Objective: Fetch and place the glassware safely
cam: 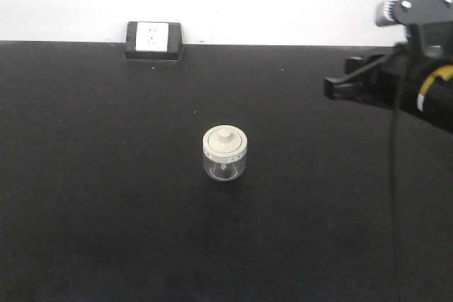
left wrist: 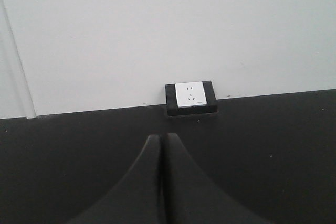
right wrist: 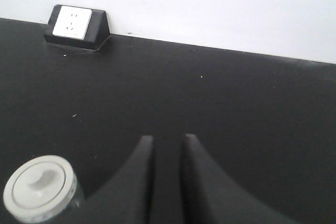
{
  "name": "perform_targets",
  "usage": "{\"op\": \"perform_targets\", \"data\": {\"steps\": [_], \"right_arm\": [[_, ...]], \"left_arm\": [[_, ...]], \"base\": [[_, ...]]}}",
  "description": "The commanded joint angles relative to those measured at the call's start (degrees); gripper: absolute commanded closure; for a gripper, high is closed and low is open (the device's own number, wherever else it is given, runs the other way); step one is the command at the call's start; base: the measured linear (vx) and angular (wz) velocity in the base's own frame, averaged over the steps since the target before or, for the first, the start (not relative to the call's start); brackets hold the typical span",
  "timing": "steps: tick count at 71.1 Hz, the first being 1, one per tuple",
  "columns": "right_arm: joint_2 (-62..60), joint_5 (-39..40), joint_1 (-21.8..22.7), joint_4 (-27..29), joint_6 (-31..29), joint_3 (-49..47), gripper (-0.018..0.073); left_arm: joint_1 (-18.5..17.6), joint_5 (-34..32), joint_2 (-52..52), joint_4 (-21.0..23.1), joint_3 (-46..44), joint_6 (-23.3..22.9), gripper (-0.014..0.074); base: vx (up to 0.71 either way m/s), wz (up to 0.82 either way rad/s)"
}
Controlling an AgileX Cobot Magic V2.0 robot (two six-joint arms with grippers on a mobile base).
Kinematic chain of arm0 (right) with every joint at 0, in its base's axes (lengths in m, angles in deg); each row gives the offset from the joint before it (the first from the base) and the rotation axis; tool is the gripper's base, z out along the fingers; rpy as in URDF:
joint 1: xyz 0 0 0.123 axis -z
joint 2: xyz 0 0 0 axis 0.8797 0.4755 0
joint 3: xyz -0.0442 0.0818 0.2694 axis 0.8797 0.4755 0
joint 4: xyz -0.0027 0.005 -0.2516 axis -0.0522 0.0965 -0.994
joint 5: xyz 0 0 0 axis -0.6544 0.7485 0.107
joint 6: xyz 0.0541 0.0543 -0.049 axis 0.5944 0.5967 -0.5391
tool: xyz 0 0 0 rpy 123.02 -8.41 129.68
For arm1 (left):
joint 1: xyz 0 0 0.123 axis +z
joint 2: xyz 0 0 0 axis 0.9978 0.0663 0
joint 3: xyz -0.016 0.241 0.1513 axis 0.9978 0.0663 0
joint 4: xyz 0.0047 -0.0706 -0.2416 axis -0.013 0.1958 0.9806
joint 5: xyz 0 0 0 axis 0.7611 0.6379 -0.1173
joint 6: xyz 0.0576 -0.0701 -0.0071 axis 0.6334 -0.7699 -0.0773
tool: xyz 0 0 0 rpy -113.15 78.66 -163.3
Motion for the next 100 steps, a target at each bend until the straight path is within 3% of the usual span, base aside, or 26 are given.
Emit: {"op": "perform_targets", "data": {"steps": [1,18,34,56,100], "right_arm": [[-6.57,2.61,0.29,-0.28,1.97,2.96,0.0570],[-20.86,0.52,0.29,-0.61,3.00,12.94,0.0564],[-34.95,-5.49,0.29,-4.91,3.07,18.55,0.0563],[-51.36,-9.77,0.29,-6.49,3.11,25.71,0.0563],[-56.07,-11.09,0.29,-6.76,3.09,27.97,0.0563]], "left_arm": [[-0.35,-3.79,0.40,0.37,-1.42,-0.19,0.0603],[-0.35,-3.79,0.40,0.37,-1.42,-0.19,0.0603],[-0.35,-3.79,0.40,0.37,-1.42,-0.19,0.0603],[-0.35,-3.79,0.40,0.37,-1.42,-0.19,0.0603],[-0.35,-3.79,0.40,0.37,-1.42,-0.19,0.0603]], "base": [[0.00,0.00],[0.00,0.00],[0.00,0.00],[0.00,0.00],[0.00,0.00]]}}
